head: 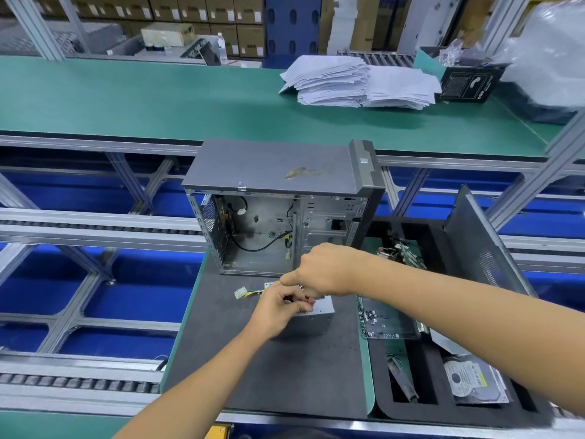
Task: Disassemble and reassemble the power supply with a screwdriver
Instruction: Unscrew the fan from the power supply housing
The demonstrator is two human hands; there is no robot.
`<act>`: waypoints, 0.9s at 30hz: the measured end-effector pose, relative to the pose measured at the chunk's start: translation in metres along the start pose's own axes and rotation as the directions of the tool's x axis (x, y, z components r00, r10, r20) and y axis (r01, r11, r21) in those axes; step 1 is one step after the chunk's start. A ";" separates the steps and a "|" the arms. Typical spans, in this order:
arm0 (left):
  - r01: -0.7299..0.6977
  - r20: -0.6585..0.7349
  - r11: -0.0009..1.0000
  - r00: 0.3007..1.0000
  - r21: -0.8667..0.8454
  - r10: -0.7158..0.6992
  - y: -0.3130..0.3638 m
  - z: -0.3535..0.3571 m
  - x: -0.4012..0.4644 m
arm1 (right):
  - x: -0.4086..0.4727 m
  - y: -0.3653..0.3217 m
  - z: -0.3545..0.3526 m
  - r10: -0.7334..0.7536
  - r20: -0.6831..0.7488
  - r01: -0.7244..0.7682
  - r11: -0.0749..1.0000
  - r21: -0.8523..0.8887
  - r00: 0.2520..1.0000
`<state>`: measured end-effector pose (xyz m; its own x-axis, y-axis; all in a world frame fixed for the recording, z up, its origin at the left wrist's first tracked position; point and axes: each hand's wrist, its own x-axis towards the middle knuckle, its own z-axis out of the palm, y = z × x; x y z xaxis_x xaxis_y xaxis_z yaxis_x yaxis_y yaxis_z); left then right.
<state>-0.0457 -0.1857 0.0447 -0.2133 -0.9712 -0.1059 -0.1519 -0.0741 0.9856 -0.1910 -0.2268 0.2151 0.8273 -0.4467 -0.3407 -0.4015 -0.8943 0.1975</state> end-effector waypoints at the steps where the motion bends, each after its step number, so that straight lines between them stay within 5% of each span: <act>1: -0.012 0.000 1.000 1.000 0.009 0.012 0.000 0.000 0.000 | 0.001 -0.003 0.000 0.057 0.016 -0.058 0.998 0.030 0.998; 5: -0.067 0.002 0.995 0.998 0.070 0.067 0.002 0.000 -0.002 | 0.001 -0.008 0.000 0.140 0.043 -0.144 0.981 0.126 0.989; 9: -0.037 -0.017 0.999 0.999 -0.018 0.036 0.003 0.000 -0.003 | -0.006 0.010 -0.012 -0.103 0.056 0.106 0.993 -0.056 0.993; 12: -0.034 -0.010 0.999 0.999 -0.002 0.034 0.004 0.000 -0.003 | -0.002 0.017 -0.014 -0.327 0.062 0.331 0.902 -0.278 0.943; 15: -0.060 0.003 0.998 0.998 0.023 0.060 0.005 -0.002 -0.005 | 0.000 0.012 -0.010 -0.413 0.052 0.408 0.857 -0.316 0.909; 17: -0.063 0.005 0.997 0.998 0.040 0.063 0.006 -0.003 -0.007 | -0.001 0.002 -0.001 -0.296 0.048 0.299 0.922 -0.247 0.954; 19: -0.080 0.007 0.995 0.997 0.068 0.080 0.007 -0.003 -0.007 | 0.001 -0.009 0.005 0.017 0.066 -0.014 0.999 -0.042 0.998; 22: -0.127 0.002 0.980 0.992 0.155 0.128 0.008 -0.001 -0.004 | 0.002 -0.006 0.004 0.302 0.179 -0.334 0.922 0.195 0.937; 24: -0.130 0.005 0.970 0.991 0.207 0.132 0.008 0.000 -0.004 | -0.001 0.001 0.000 0.258 0.170 -0.292 0.931 0.219 0.951; 27: -0.091 -0.003 0.977 0.996 0.195 0.094 0.008 -0.002 -0.003 | -0.002 0.011 -0.010 -0.023 0.102 0.025 1.000 -0.011 0.995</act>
<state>-0.0439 -0.1839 0.0530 -0.2235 -0.9746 -0.0128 -0.3173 0.0603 0.9464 -0.1937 -0.2356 0.2270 0.7923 -0.4260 -0.4368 -0.3768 -0.9047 0.1990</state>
